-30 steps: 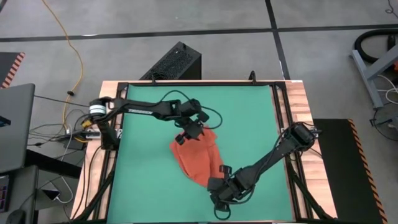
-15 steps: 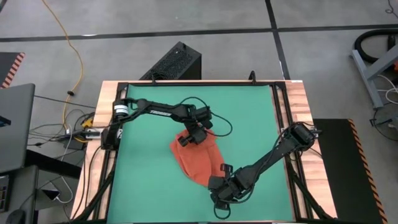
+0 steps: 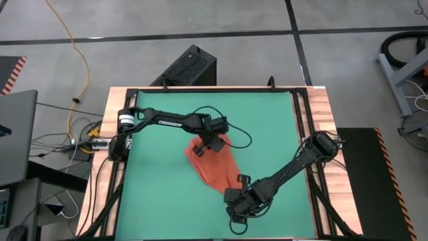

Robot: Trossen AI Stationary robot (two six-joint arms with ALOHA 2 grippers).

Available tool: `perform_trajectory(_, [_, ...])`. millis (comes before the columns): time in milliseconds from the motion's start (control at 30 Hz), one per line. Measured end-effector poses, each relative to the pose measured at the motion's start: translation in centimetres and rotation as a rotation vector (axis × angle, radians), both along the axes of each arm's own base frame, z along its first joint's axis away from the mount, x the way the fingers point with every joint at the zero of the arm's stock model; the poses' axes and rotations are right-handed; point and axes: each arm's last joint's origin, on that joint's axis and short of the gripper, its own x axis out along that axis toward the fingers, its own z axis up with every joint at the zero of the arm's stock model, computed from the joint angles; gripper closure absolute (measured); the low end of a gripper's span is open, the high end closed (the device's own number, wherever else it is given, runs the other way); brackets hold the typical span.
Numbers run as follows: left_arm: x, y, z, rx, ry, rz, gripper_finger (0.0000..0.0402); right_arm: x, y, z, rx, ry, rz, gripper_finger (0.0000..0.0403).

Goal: Roll towel into tight, uniform cylinder
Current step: Fold the orange table napkin

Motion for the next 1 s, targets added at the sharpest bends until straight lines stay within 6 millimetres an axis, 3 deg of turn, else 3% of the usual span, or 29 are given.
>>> perform_trajectory(133, [-1.7,-0.7,3.8,0.007,-0.006,0.06,0.0401,-0.4,-0.6,0.2,-0.099,-0.005,-0.025,0.0399])
perform_trajectory(300, [-5.4,-1.3,10.1,-0.045,-0.074,0.194,0.0401,-1.4,-2.5,1.4,-0.27,-0.015,-0.158,0.04])
perform_trajectory(400, [-8.3,-1.6,13.3,-0.037,-0.13,0.267,0.0401,-2.4,-4.1,3.6,-0.38,-0.066,-0.214,0.04])
perform_trajectory(567, [-13.3,-2.2,17.3,0.007,-0.194,0.376,0.0401,-4.0,-8.2,9.0,-0.482,-0.229,-0.326,0.04])
perform_trajectory(667, [-15.6,-2.2,19.3,0.031,-0.279,0.439,0.0401,-5.1,-11.4,12.1,-0.539,-0.307,-0.399,0.04])
perform_trajectory(833, [-17.5,-1.1,21.2,0.033,-0.403,0.577,0.0401,-6.9,-17.8,16.0,-0.635,-0.42,-0.649,0.04])
perform_trajectory(1000, [-18.1,0.6,21.4,0.031,-0.423,0.72,0.0401,-7.1,-22.2,17.3,-0.527,-0.336,-0.562,0.04])
